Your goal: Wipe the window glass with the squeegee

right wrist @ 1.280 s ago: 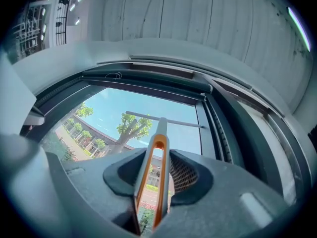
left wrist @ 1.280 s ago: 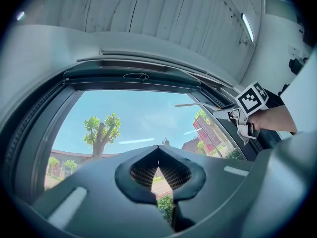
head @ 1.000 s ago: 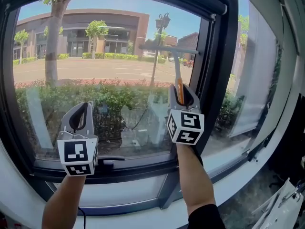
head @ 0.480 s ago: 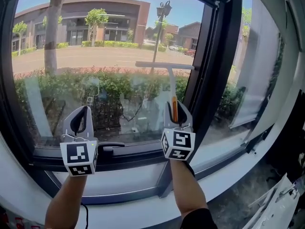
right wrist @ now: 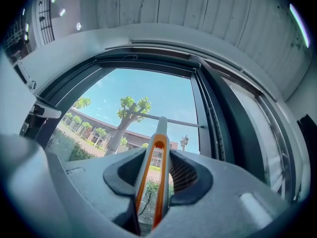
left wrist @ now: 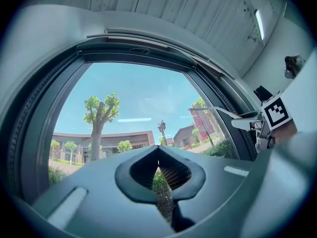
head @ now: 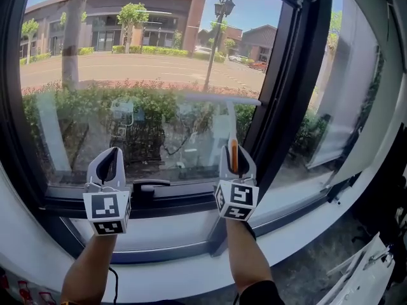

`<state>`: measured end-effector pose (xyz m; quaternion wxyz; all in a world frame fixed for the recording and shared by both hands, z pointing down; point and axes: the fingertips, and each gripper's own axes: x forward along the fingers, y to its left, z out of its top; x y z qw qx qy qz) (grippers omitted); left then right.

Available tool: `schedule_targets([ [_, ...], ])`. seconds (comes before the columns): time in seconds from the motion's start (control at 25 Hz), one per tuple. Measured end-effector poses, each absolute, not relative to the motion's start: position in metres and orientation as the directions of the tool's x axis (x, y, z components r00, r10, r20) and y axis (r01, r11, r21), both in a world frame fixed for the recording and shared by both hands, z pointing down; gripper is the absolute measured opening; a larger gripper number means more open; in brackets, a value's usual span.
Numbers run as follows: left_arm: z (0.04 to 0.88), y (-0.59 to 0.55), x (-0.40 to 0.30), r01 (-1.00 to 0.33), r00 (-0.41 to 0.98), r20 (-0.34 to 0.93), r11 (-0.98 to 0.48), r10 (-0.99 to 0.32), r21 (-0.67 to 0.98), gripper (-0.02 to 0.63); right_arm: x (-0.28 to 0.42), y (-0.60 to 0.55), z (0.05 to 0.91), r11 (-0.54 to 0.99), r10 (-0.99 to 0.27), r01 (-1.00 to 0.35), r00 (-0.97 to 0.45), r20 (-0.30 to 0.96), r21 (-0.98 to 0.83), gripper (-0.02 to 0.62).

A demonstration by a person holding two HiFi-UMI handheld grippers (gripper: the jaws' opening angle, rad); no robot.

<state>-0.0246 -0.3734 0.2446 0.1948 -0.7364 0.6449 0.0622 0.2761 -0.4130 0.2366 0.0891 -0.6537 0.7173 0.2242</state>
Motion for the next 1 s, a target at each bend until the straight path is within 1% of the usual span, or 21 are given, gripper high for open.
schedule_targets([
  [0.24, 0.251, -0.359, -0.043, -0.972, 0.134, -0.338, -0.057, -0.932, -0.229, 0.015, 0.272, -0.397, 0.232, 0.013, -0.897, -0.983, -0.092, -0.432, 0.182, 0.118],
  [0.44, 0.254, -0.338, -0.085, -0.970, 0.072, -0.351, 0.016, -0.934, -0.241, 0.015, 0.228, -0.375, 0.233, 0.012, -0.889, -0.983, -0.095, -0.449, 0.184, 0.118],
  [0.68, 0.256, -0.300, -0.151, -0.970, -0.013, -0.350, 0.097, -0.937, -0.223, 0.015, 0.139, -0.338, 0.233, 0.034, -0.877, -0.978, -0.127, -0.464, 0.203, 0.118],
  [0.8, 0.263, -0.282, -0.180, -0.971, -0.036, -0.337, 0.114, -0.941, -0.212, 0.015, 0.079, -0.324, 0.231, 0.071, -0.861, -0.973, -0.171, -0.479, 0.220, 0.118],
  [1.0, 0.265, -0.260, -0.234, -0.962, -0.106, -0.331, 0.181, -0.938, -0.205, 0.012, -0.020, -0.305, 0.218, 0.124, -0.832, -0.953, -0.252, -0.494, 0.277, 0.118],
])
